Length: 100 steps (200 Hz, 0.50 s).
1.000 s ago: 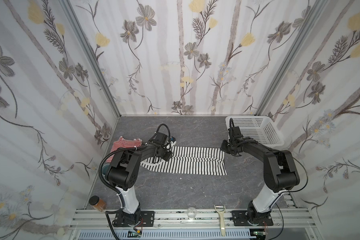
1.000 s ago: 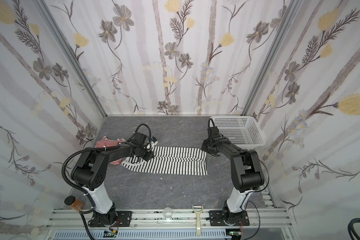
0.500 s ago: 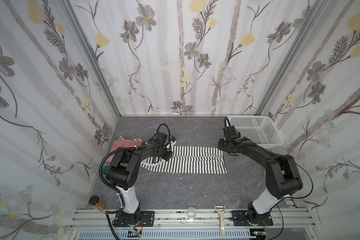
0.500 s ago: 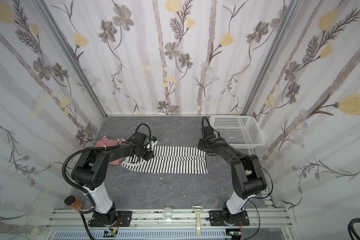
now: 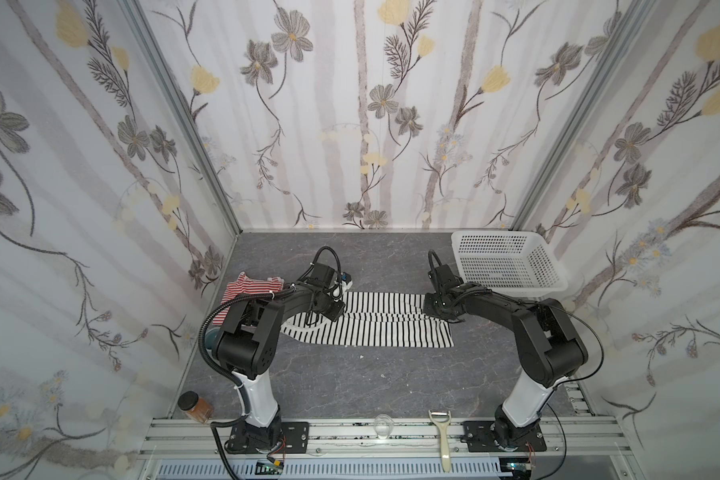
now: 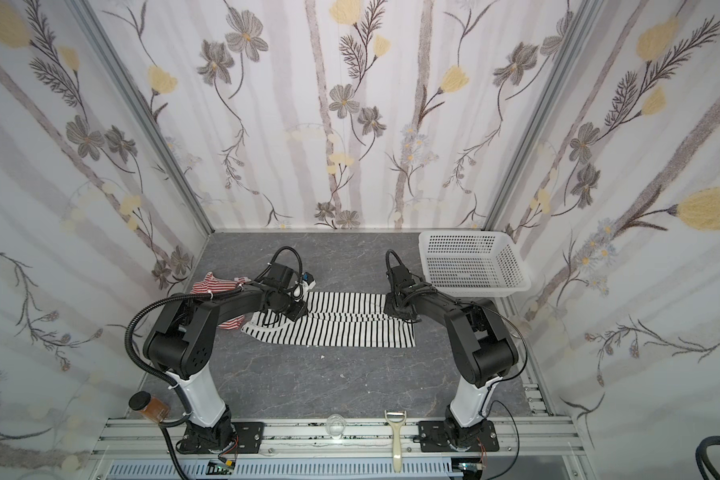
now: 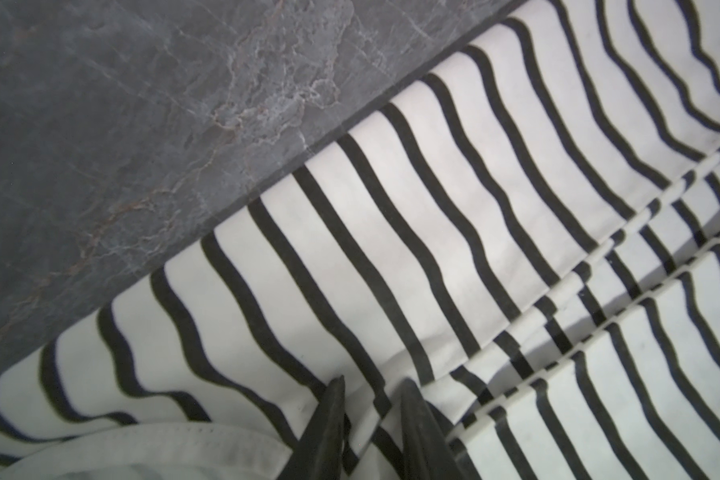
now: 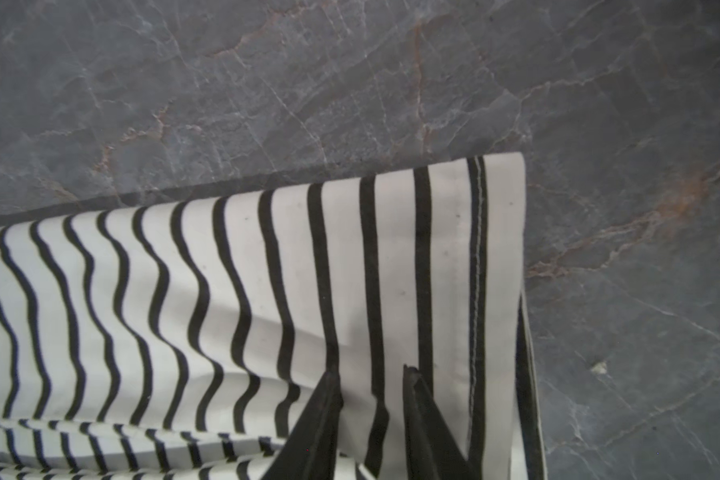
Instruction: Fold and stack the tank tops
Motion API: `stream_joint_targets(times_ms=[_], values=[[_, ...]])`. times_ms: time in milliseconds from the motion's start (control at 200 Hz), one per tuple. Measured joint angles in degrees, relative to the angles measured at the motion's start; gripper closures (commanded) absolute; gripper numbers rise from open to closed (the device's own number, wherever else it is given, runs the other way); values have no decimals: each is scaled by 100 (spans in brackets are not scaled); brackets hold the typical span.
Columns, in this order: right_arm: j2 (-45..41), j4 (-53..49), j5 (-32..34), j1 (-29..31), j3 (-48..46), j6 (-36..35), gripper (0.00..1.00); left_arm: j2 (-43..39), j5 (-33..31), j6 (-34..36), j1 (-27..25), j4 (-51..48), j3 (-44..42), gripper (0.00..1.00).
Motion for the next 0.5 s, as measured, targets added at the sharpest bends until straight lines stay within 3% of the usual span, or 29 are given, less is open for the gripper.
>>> stream_joint_targets(times_ms=[300, 500], values=[[-286, -96, 280, 302, -503, 87, 71, 55, -61, 20, 2, 2, 63, 73], [-518, -70, 354, 332, -769, 166, 69, 597, -284, 144, -4, -24, 802, 72]])
